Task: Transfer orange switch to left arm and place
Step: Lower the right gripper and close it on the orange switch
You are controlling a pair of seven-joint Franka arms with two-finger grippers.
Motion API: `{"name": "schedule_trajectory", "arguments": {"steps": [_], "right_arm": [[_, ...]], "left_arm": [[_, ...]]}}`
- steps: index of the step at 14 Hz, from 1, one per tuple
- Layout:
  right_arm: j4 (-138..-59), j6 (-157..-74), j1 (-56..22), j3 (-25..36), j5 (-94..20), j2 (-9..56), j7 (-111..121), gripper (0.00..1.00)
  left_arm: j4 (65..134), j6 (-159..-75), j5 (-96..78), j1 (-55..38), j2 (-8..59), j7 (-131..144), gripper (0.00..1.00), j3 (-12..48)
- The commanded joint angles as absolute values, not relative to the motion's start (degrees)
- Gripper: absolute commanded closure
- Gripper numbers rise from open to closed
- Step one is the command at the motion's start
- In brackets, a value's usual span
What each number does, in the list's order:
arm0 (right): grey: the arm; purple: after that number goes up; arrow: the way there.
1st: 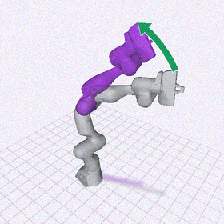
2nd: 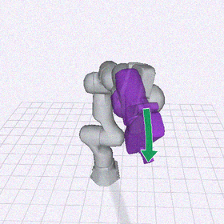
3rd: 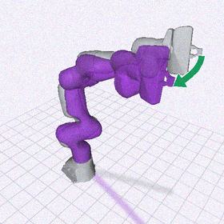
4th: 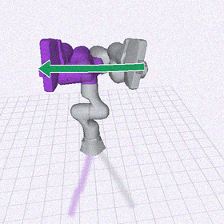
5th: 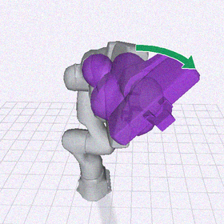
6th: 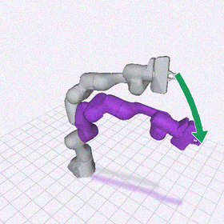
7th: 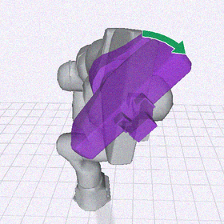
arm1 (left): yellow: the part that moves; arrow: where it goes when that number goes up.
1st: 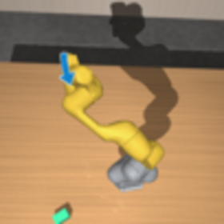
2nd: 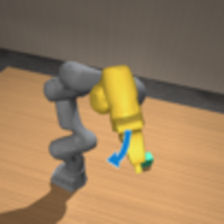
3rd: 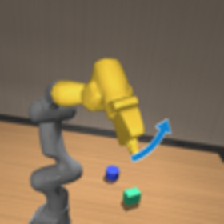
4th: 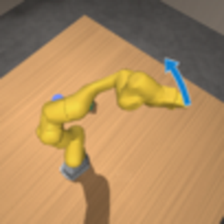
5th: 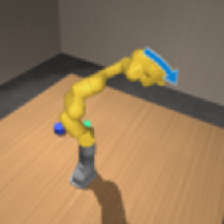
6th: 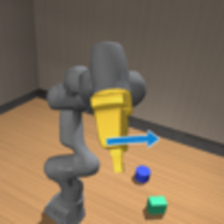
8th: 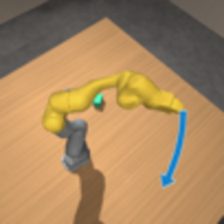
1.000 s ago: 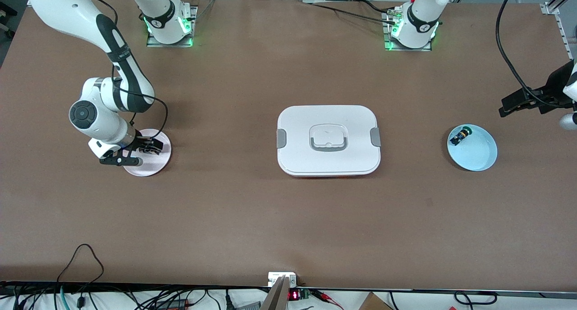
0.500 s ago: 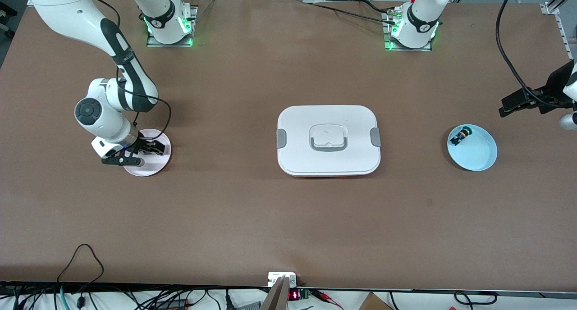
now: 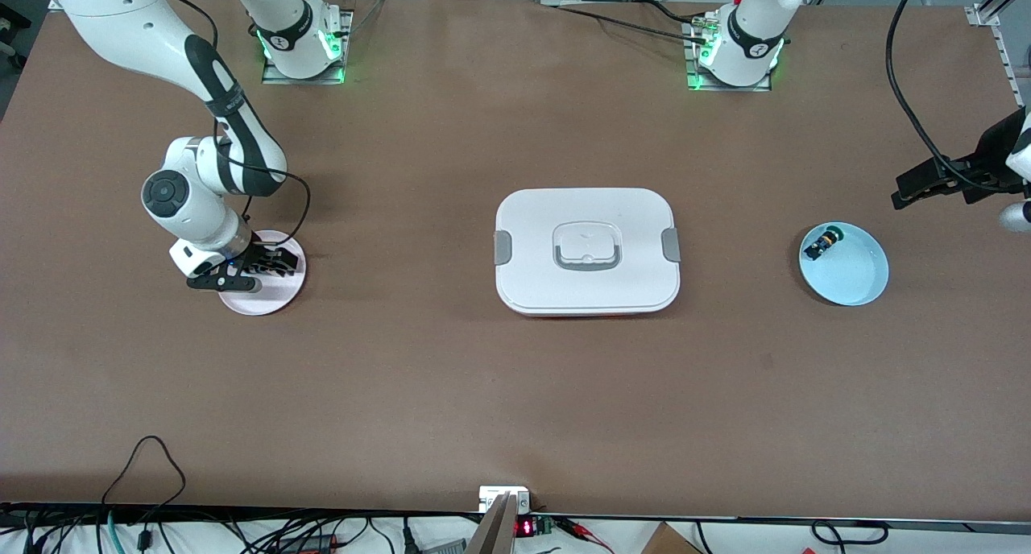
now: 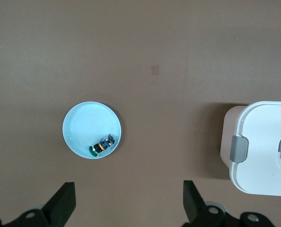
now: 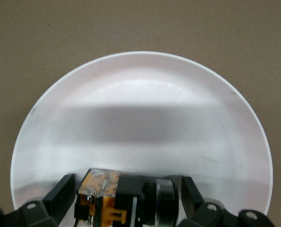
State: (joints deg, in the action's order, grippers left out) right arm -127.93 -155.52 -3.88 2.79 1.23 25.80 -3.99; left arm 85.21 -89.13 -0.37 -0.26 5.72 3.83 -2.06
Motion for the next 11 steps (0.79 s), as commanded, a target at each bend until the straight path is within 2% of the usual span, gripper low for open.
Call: {"name": "schedule_trajectory", "arguments": {"steps": [1, 2, 4, 5, 6, 9, 11], "right_arm": [[-127.4, -153.3, -3.6, 2.7, 0.6, 24.9, -4.0, 0.0], [-127.4, -153.3, -3.7, 2.6, 0.6, 24.9, -4.0, 0.04], [-127.2, -153.3, -3.8, 2.7, 0.6, 24.9, -3.8, 0.18], [-127.2, -153.2, -3.8, 2.7, 0.6, 24.9, -3.5, 0.35], [-127.1, -152.6, -3.8, 2.7, 0.6, 24.9, -3.5, 0.58], [-126.1, -149.7, -3.8, 2.6, 0.6, 24.3, -3.8, 0.75], [-121.7, -140.6, -3.8, 2.6, 0.0, 23.7, -4.3, 0.77]], "left_arm": [[83.6, -88.4, -1.1, 0.1, 6.5, 2.4, 0.0, -2.1], [83.6, -88.4, -1.1, 0.1, 6.4, 2.4, 0.0, -2.1], [83.6, -88.4, -1.1, 0.1, 6.5, 2.4, 0.0, -2.1], [83.5, -88.4, -1.1, 0.2, 6.4, 2.4, 0.0, -2.1], [83.6, -88.4, -1.1, 0.1, 6.4, 2.4, 0.0, -2.1], [83.6, -88.4, -1.1, 0.1, 6.4, 2.4, 0.0, -2.1], [83.5, -88.4, -1.1, 0.1, 6.4, 2.4, 0.0, -2.1]]}}
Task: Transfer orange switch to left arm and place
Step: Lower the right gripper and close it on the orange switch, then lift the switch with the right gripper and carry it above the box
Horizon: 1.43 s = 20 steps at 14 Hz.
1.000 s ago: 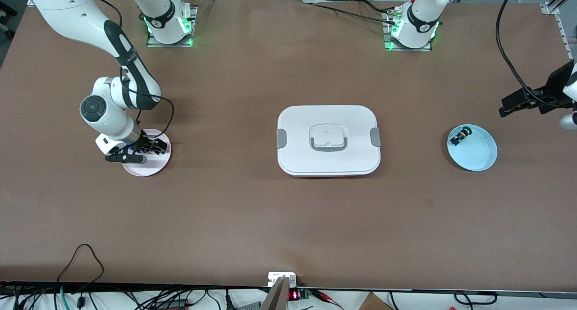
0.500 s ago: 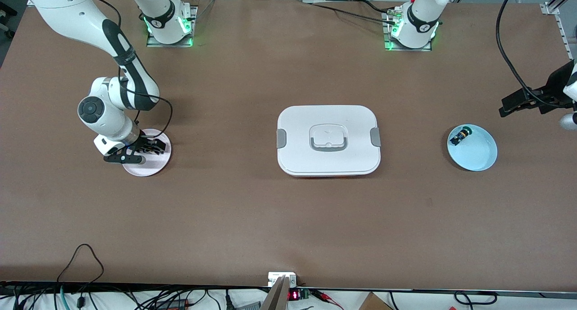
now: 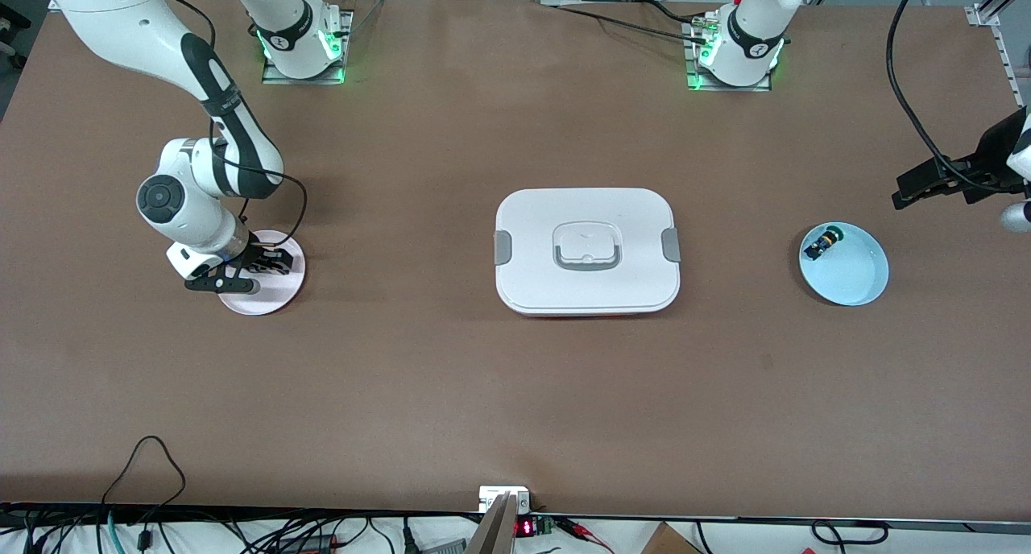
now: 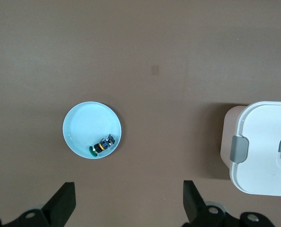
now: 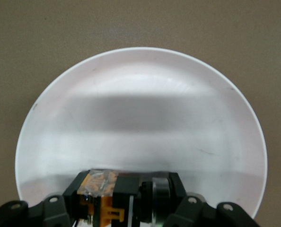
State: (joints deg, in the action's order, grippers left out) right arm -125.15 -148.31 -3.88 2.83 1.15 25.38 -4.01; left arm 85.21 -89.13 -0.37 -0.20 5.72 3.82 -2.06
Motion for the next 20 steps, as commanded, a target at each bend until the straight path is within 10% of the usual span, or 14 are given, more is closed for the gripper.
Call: {"name": "schedule_trajectory", "arguments": {"steps": [1, 10, 20], "right_arm": [[-119.2, -135.8, -3.9, 2.6, -1.9, 23.6, -4.0, 0.77], [-104.6, -109.8, -5.4, -1.8, -3.4, 14.1, -3.2, 0.76], [-90.2, -106.9, -5.7, -16.8, -26.4, 10.7, 14.5, 0.82]], "left_arm": [[83.6, -88.4, -1.1, 0.1, 6.4, 2.4, 0.0, -2.1], [83.5, -88.5, -1.3, 0.2, 6.4, 2.5, 0.0, -2.1], [83.4, -88.3, -2.5, 0.3, 6.0, 2.5, 0.0, -1.9]]}}
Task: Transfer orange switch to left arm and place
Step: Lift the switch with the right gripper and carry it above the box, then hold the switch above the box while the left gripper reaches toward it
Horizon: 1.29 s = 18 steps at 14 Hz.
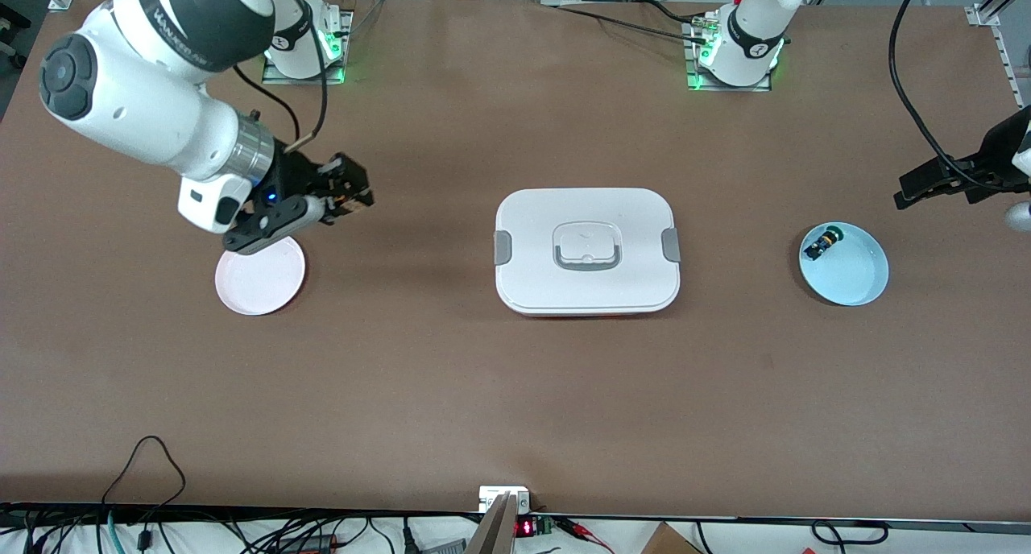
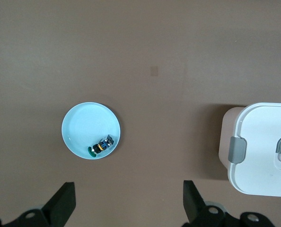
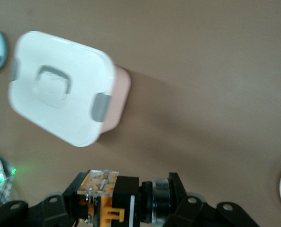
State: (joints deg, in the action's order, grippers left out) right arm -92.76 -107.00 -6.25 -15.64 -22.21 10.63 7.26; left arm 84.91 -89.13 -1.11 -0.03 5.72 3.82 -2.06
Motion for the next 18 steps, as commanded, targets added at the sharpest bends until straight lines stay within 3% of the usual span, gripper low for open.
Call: {"name": "schedule_trajectory", "arguments": {"steps": [1, 7, 12, 18], "right_arm": [[-90.1, -109.9, -6.4, -17.3, -29.6, 10.7, 18.5, 0.82], [-90.4, -124.2, -13.5, -17.6, -43.9, 11.6, 40.6, 0.89], [-90.3, -127.5, -17.3, -17.6, -61.2, 14.1, 62.1, 0.9], [-90.2, -127.6, -19.5, -17.5, -79.9, 19.4, 90.8, 0.9]], "left_arm": [[83.4, -88.3, -3.8, 0.3, 5.3, 2.5, 0.0, -2.1], [83.8, -83.9, -9.2, 0.5, 5.4, 2.4, 0.0, -1.2], [85.3, -75.7, -38.9, 8.0, 11.0, 1.9, 0.0, -1.8], [103.1, -76.8, -72.3, 8.1, 12.0, -2.3, 0.0, -1.8]]}}
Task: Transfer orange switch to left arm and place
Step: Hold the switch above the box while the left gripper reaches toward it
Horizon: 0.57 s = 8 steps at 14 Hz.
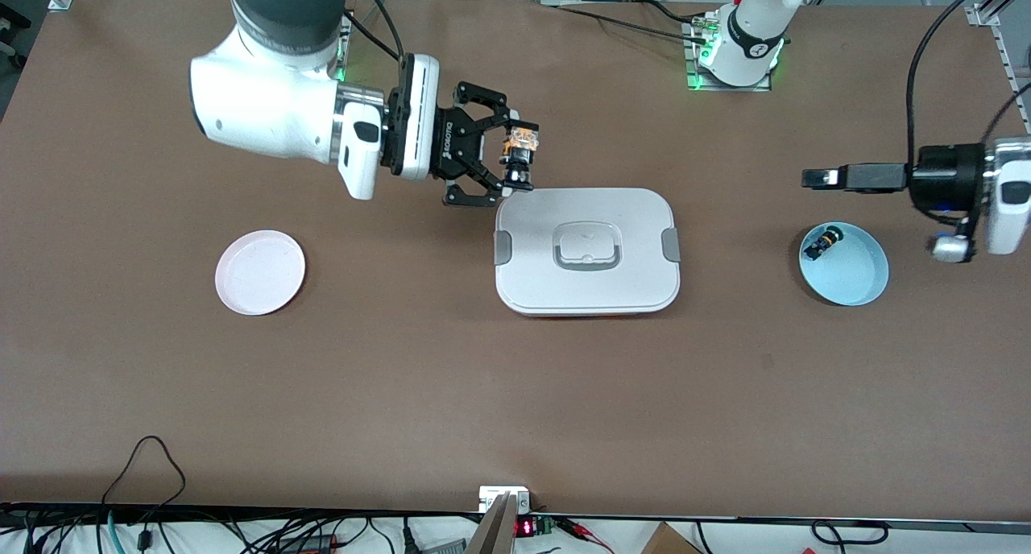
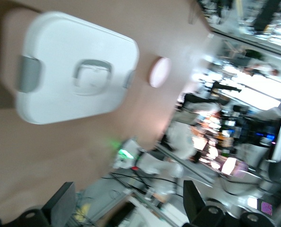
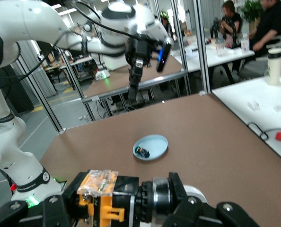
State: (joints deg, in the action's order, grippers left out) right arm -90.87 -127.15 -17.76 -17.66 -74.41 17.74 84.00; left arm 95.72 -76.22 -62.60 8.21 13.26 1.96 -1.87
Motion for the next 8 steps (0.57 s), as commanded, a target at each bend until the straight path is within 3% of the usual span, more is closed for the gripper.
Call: {"name": "schedule_trajectory", "arguments": {"steps": [1, 8], "right_arm": [[-89.5, -127.6, -20.0, -17.5, -82.2, 20.6, 93.5, 0.89], [-80.5, -131.0, -24.0, -17.2, -87.8, 27.0, 96.2, 0.89]], "left_arm": [[105.5, -78.1, -76.6, 7.7, 11.9, -6.2, 0.0, -1.4], [109.1, -95.3, -87.5, 6.6, 9.2, -13.4, 0.0, 11.7]]}}
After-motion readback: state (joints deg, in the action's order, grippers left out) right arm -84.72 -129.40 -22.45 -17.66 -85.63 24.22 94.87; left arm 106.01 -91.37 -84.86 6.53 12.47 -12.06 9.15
